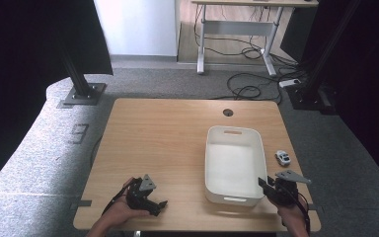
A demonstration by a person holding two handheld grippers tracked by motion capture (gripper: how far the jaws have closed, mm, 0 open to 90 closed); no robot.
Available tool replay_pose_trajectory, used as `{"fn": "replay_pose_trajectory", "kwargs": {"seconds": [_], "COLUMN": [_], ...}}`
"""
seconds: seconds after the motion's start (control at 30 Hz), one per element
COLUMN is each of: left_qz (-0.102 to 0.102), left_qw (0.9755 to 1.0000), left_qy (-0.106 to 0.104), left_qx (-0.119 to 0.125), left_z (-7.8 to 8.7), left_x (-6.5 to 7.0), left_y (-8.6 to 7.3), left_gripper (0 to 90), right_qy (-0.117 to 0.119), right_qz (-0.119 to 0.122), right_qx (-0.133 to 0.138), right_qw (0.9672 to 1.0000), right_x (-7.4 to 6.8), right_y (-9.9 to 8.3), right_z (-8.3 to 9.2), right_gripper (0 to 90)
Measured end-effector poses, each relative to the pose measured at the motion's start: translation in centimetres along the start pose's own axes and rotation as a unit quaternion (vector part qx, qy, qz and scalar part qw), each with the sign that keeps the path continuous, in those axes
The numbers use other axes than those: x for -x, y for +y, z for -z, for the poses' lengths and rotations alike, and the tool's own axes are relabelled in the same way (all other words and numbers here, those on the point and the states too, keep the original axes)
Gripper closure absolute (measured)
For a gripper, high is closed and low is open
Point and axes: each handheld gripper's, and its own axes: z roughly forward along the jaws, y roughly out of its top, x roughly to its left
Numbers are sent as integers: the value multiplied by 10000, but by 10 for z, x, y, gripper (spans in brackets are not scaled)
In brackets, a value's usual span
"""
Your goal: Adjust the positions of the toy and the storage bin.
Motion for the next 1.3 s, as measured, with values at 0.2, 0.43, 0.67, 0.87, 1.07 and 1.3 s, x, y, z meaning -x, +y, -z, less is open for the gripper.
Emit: {"fn": "replay_pose_trajectory", "kwargs": {"seconds": [0.2, 0.43, 0.67, 0.87, 1.07, 1.3], "left_qz": [4, 3, -3, -5, -7, -10], "left_qw": [10000, 10000, 10000, 10000, 10000, 10000], "left_qy": [5, 2, -2, -5, -9, -12], "left_qx": [-2, -3, -2, 1, 7, 9], "left_z": [0, 0, 0, 0, 0, 0], "left_x": [0, 0, 0, 0, 0, 0], "left_y": [0, 0, 0, 0, 0, 0], "left_gripper": [0, 0, 0, 0, 0, 0], "right_qy": [-101, -382, -379, -364, -381, -372], "right_qz": [-111, -255, -250, -258, -277, -383], "right_qx": [20, 164, 150, 141, 156, 170], "right_qw": [9999, 9988, 9989, 9989, 9988, 9984], "right_x": [3, 6, 6, 7, 5, 3], "right_y": [0, 0, 1, 1, 3, 5], "right_z": [0, -2, -2, -3, -4, -8], "right_gripper": [733, 792, 797, 804, 834, 843]}}
